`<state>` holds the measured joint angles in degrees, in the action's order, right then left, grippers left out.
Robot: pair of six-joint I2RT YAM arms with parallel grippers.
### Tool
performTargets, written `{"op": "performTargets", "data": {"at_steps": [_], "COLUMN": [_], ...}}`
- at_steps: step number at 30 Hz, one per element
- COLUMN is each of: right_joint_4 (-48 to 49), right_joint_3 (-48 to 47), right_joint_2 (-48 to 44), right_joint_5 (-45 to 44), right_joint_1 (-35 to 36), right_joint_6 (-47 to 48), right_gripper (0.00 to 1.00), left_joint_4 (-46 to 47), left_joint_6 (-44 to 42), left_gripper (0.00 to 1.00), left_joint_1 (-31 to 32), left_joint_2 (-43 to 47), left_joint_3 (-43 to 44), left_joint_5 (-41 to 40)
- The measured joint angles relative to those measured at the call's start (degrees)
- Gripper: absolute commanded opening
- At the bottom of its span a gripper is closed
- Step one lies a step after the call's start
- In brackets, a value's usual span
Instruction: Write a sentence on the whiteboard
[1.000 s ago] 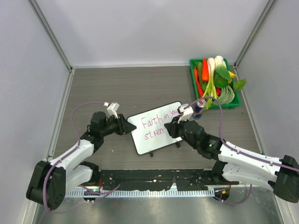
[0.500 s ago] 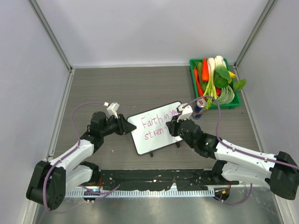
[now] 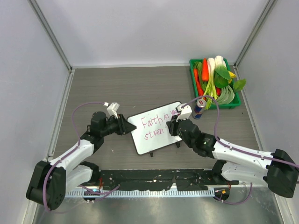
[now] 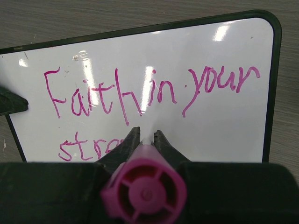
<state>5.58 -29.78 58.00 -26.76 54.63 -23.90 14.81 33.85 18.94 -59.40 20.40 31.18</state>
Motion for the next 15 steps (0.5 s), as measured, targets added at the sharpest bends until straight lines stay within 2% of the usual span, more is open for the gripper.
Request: {"op": "performTargets", "data": {"at_steps": [15], "right_joint_4": [0.87], "right_joint_3": [0.22], "right_joint_2": [0.87], "right_joint_5": [1.07], "right_joint_1": [-0.11], "right_joint_6": [-0.11], "right_gripper": [0.01], "left_joint_4": [0.00], "left_joint_6": [0.00], "left_gripper": [0.00], "left_joint_1": [0.00], "left_joint_2": [0.00], "left_joint_3": [0.00], "left_joint_5": [0.00]}}
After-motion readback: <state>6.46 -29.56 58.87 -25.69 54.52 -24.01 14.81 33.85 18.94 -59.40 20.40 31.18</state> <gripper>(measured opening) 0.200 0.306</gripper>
